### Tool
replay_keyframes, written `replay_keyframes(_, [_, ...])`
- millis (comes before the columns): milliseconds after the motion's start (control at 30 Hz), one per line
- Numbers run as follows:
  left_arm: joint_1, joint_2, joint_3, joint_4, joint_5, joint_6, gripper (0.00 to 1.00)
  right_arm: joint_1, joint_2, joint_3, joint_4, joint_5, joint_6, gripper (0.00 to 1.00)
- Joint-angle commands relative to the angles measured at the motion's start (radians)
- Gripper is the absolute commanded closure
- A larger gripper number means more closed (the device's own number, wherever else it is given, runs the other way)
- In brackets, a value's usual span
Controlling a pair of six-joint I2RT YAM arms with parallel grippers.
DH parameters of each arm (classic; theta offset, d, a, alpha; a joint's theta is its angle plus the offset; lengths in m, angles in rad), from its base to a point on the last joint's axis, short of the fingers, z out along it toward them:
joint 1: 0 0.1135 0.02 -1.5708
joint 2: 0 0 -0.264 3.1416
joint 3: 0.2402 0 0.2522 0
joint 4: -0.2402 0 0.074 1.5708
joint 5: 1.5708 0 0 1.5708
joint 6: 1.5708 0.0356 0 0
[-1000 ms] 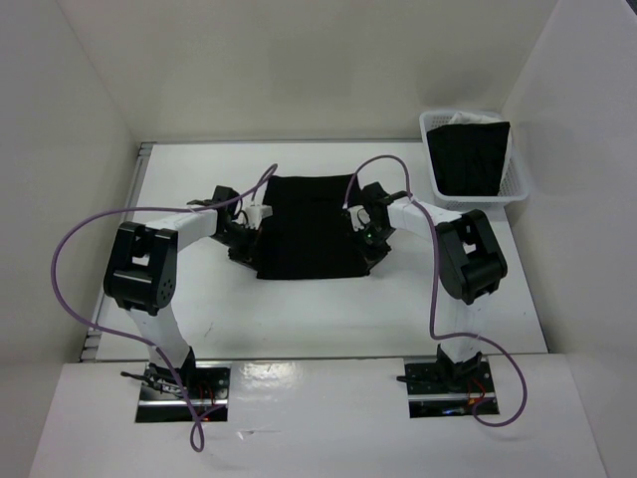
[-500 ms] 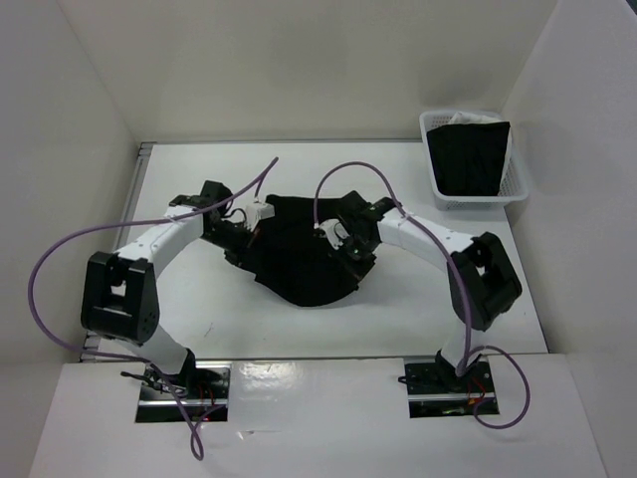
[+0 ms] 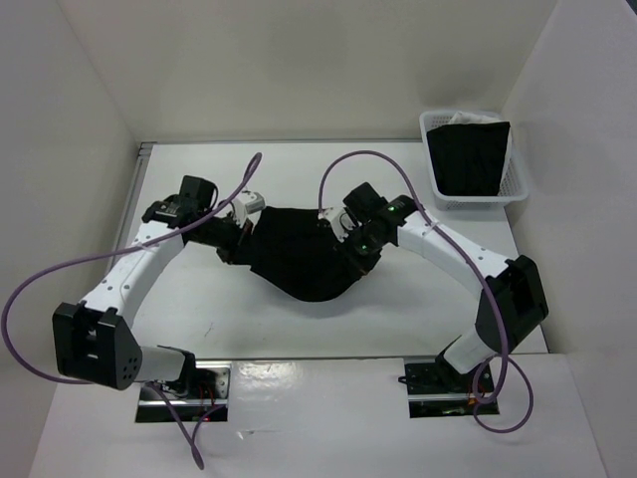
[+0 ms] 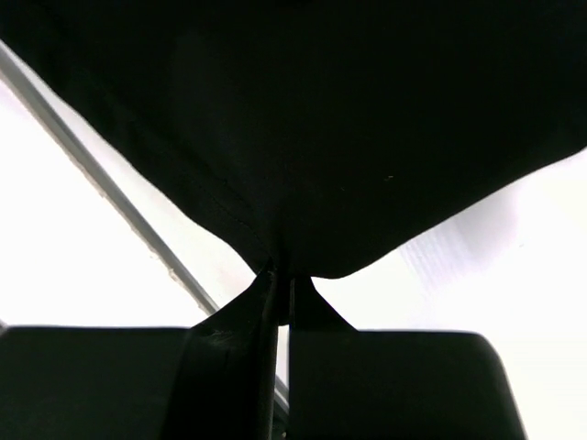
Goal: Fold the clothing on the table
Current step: Fold the skirt
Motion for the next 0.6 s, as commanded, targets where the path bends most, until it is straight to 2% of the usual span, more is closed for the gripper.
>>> replay_keyframes(0, [0.039, -0.021, 0.021, 0.034, 0.008, -0.016, 1.00, -0.015, -0.042, 0.063, -0.004, 0.037, 0.002, 1.00])
replay_keyframes(267, [0.168, 0.024, 0.030, 0.136, 0.008, -0.067, 1.00, -0.199, 0.009, 0.146, 0.033, -0.015, 0.002, 1.00])
replay_keyframes(567, [0.202, 0.143, 0.070, 0.185, 0.054, -0.108, 1.00, -0.240, 0.129, 0.166, 0.062, -0.044, -0.010, 1.00])
